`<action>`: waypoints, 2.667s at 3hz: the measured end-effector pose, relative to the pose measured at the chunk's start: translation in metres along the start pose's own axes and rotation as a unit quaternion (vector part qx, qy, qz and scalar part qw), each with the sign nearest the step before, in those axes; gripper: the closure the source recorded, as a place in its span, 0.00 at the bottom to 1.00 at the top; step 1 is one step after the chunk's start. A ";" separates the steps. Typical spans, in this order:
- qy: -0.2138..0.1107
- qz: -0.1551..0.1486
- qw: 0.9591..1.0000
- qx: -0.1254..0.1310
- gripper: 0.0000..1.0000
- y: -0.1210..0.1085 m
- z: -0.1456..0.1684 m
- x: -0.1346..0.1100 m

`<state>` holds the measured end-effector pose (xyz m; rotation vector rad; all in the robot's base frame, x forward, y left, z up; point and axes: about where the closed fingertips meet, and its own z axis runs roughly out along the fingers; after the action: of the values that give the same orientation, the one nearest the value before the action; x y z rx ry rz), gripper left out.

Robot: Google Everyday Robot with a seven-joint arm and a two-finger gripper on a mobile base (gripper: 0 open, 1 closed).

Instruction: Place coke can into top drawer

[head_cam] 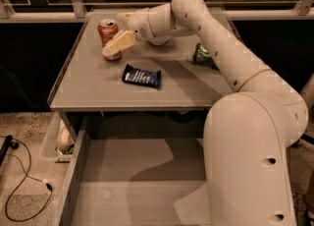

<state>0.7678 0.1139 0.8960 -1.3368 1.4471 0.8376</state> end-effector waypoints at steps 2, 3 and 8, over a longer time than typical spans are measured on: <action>0.000 0.000 1.000 0.000 0.43 0.000 0.000 0.000; 0.000 0.000 1.000 0.000 0.67 0.000 0.000 0.000; -0.024 -0.011 0.999 0.040 1.00 0.038 -0.077 -0.001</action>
Offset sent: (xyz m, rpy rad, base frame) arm -0.0001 0.0002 0.0002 -0.0002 0.0001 0.0006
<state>0.7160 0.0489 0.9158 -1.2612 1.4128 0.7841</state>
